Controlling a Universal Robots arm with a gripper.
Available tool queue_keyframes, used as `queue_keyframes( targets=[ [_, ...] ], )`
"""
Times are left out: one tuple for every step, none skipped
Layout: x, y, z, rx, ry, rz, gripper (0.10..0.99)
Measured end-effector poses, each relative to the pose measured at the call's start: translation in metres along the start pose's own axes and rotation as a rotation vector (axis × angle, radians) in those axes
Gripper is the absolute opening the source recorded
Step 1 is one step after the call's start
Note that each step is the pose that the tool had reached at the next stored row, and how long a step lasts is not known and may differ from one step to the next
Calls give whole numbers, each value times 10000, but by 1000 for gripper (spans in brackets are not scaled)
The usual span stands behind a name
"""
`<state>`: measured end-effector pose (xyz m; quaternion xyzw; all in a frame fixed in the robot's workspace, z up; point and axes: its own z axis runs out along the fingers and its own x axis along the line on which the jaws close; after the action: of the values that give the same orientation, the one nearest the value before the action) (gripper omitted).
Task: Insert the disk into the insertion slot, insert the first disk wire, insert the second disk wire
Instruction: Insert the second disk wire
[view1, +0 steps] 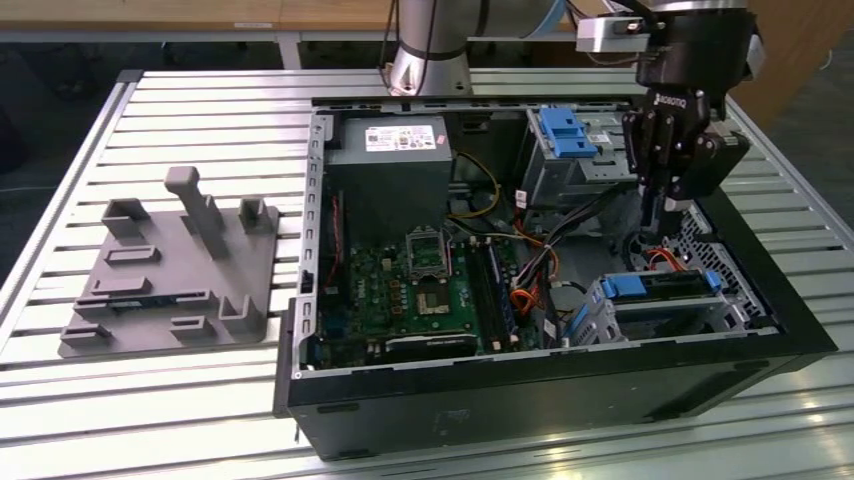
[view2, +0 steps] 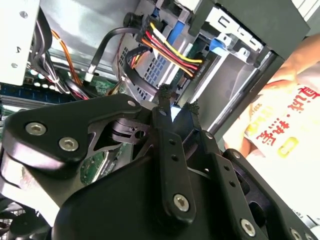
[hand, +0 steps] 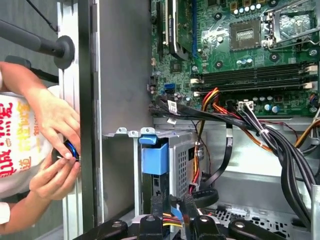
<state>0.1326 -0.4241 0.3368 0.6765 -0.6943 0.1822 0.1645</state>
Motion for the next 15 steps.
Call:
queue_keyframes(
  targets=[
    [-3,-2,2,-37,61,-22,302],
    [-4,-2,5,-81,119,-47,302],
    [-6,-2,9,-125,166,-73,302],
    [-9,-2,14,-157,198,-91,302],
    [-13,-1,21,-171,210,-97,302],
    [-16,-2,27,-173,213,-99,302],
    [-20,-2,33,-175,213,-101,302],
    [-23,-3,38,-180,213,-105,302],
    [-25,-4,42,-188,216,-109,302],
    [-27,-4,45,-204,223,-119,302],
    [-28,-4,47,-236,236,-137,302],
    [-28,-4,48,-290,258,-168,302],
    [-29,-4,50,-345,273,-203,302],
    [-30,-4,51,-379,278,-229,302],
    [-31,-3,53,-394,279,-245,302]
  ],
)
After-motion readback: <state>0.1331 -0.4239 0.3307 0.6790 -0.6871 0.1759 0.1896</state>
